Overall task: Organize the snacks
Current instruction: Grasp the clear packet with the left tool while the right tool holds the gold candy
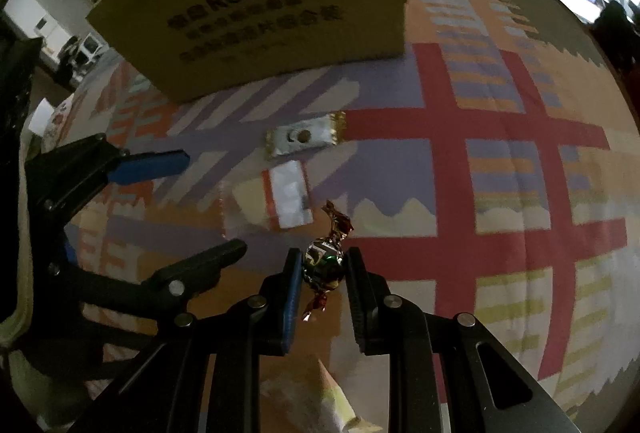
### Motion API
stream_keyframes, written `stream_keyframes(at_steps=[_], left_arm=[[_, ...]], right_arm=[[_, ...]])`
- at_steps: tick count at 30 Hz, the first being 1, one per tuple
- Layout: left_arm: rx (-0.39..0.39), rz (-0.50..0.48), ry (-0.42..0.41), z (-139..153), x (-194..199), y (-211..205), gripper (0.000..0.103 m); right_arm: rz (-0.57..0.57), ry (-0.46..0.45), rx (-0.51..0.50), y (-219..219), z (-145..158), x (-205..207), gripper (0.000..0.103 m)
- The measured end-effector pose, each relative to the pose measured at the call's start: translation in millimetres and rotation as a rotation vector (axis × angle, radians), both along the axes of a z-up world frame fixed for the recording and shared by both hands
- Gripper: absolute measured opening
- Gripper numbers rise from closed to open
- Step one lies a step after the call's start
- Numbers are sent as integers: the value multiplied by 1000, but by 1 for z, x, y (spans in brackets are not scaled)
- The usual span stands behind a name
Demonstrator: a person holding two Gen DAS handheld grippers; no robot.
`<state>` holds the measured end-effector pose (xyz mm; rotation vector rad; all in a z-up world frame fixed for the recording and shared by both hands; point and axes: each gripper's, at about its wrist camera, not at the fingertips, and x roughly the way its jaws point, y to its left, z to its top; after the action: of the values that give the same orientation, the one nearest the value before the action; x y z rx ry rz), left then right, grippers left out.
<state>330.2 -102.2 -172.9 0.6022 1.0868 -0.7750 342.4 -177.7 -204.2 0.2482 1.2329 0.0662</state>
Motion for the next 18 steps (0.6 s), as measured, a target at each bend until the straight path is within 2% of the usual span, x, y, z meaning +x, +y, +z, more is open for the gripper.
stream_keyframes(at_steps=[4,8,10,13,18], left_arm=[[-7,-27,29,-5,5,-6,70],[16,-14,33,-13,9,-12,60],[4,3,50,-13,12,-11,58],[-25,31,74,-15,12,-13,49],[-71,80,97,-11,11,-6,42]], right_arm=[[-31,6,0,-5,-1,-3,23],[-42,10,-1,-10,-2,-6,23],[-40,10,-2,-8,-2,-6,23],[-39,12,2,-13,-1,-7,23],[-32,8,2,-11,-1,-3,23]])
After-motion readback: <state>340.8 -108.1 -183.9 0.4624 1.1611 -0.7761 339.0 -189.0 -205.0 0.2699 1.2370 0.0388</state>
